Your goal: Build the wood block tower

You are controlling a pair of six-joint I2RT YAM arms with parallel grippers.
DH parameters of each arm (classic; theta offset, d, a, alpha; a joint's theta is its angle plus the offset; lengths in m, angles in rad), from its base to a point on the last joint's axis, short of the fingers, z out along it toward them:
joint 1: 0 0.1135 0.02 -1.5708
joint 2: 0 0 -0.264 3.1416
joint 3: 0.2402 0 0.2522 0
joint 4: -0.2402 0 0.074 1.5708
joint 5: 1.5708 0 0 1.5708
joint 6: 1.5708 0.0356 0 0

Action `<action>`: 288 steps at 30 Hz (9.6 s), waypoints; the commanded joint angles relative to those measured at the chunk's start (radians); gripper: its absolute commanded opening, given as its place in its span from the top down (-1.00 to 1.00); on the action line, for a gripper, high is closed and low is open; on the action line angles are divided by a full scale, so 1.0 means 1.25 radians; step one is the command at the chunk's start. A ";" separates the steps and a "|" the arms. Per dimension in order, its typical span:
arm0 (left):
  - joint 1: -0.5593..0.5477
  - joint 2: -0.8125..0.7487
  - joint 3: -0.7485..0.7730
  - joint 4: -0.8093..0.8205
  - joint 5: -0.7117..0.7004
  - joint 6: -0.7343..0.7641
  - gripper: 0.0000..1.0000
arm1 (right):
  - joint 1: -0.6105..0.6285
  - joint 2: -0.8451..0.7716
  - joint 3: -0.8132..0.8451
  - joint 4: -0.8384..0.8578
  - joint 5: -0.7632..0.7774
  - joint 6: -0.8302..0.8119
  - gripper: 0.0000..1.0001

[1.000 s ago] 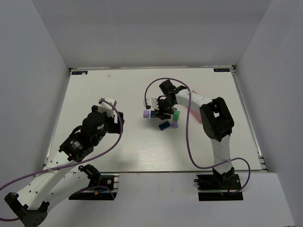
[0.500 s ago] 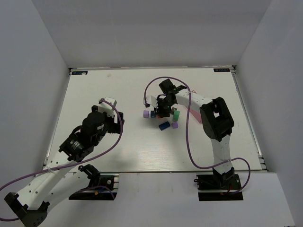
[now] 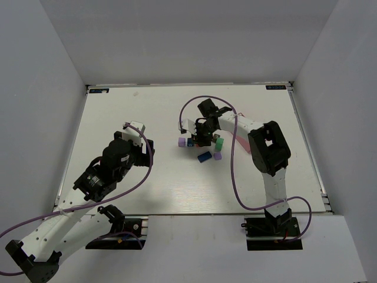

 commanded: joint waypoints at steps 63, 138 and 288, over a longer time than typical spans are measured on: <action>0.005 -0.009 -0.004 0.005 -0.009 0.005 -0.84 | -0.013 -0.077 -0.001 0.019 0.020 0.038 -0.81; 0.005 -0.016 -0.012 0.013 0.021 0.020 -0.86 | -0.006 -0.113 -0.179 -0.067 -0.109 -0.249 -0.09; 0.005 -0.009 -0.012 0.013 -0.001 0.020 -0.86 | 0.079 -0.184 -0.029 0.062 0.048 0.147 -0.81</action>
